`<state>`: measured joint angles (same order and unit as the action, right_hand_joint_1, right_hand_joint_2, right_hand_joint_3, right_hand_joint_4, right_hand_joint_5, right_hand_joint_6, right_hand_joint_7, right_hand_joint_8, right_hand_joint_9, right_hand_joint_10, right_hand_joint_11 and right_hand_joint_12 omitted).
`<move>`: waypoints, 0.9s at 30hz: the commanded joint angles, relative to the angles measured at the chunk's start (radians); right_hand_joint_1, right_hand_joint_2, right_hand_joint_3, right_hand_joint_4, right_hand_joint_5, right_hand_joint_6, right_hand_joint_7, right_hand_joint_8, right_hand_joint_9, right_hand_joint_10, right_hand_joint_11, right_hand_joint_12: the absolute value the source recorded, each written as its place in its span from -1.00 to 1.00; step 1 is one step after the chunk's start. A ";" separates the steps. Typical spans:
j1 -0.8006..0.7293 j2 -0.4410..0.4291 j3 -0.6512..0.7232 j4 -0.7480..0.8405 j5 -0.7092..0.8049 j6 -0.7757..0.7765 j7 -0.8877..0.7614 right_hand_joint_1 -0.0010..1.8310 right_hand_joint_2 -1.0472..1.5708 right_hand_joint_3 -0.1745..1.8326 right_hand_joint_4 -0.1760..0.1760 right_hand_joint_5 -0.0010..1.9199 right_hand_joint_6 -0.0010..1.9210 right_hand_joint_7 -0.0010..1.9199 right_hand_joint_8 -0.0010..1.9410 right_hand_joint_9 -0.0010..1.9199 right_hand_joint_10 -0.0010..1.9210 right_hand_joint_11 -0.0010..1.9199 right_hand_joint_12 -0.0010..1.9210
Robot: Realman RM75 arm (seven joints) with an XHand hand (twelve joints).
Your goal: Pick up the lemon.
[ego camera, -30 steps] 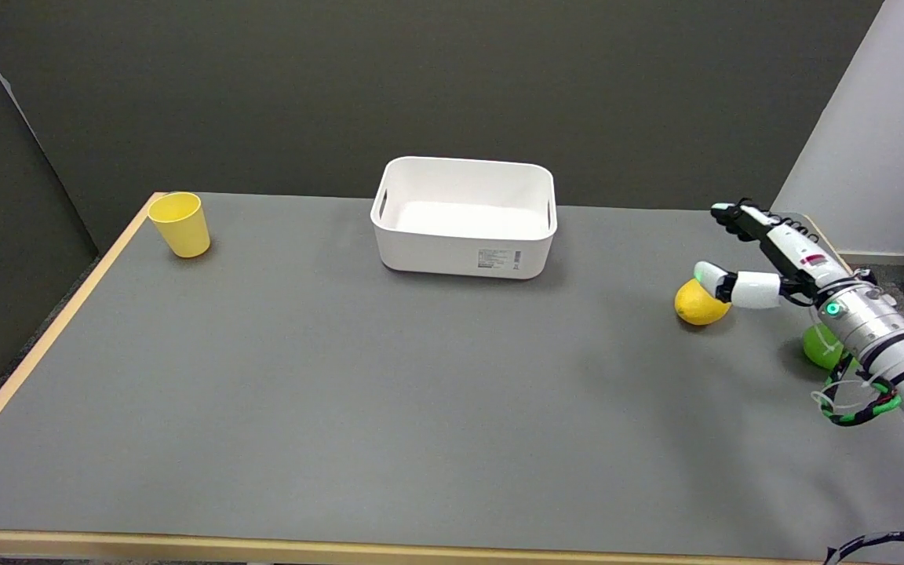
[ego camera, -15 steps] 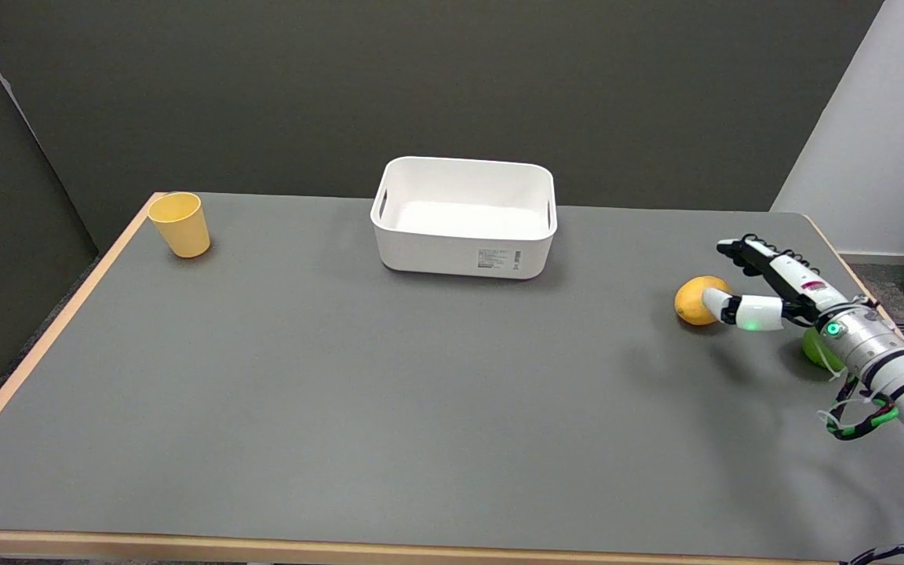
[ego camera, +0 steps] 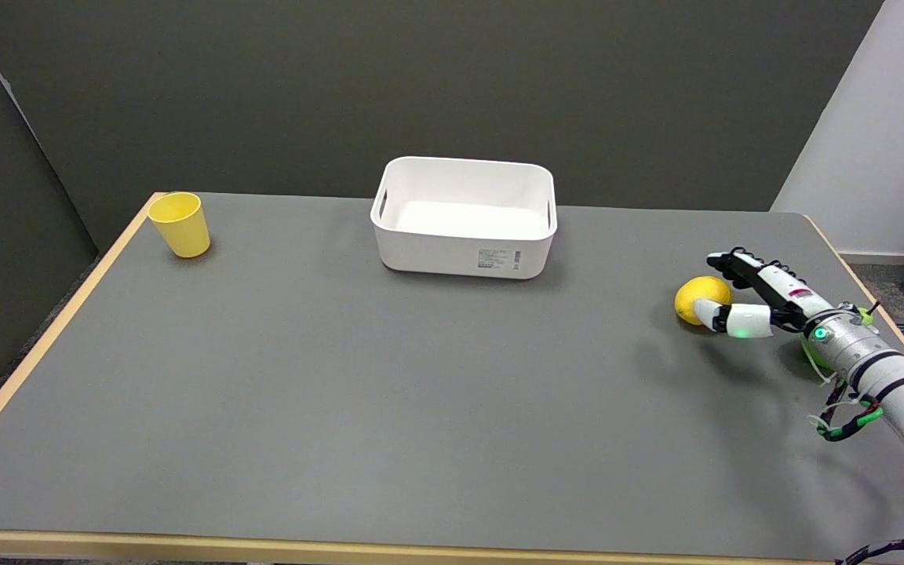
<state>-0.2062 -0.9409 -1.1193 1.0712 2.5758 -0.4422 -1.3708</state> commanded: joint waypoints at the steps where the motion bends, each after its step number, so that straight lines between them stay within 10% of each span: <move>1: 0.030 0.014 -0.053 -0.038 0.000 -0.002 0.011 -0.31 0.24 0.13 -0.32 -0.84 -0.54 -0.80 -0.57 -0.90 -0.25 -1.00 0.07; 8: 0.041 0.007 -0.064 -0.032 0.000 -0.002 0.002 -0.08 0.29 0.13 -0.40 -0.74 -0.48 -0.63 -0.50 -0.70 -0.09 -0.90 0.32; 13: 0.054 -0.002 -0.065 -0.027 -0.001 -0.004 -0.040 0.13 0.39 0.05 -0.42 -0.55 0.12 -0.32 0.07 -0.37 0.33 -0.64 0.82; 15: 0.059 -0.003 -0.067 -0.024 -0.001 -0.004 -0.049 0.23 0.80 -0.78 -0.50 -0.48 0.63 -0.23 0.61 -0.30 0.50 -0.82 1.00; 27: 0.132 -0.003 -0.083 0.094 0.000 -0.033 -0.052 0.24 0.78 -0.70 -0.79 -0.49 0.61 -0.25 0.71 -0.27 0.82 -0.95 1.00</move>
<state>-0.1502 -0.9386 -1.1823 1.0504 2.5756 -0.4468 -1.3996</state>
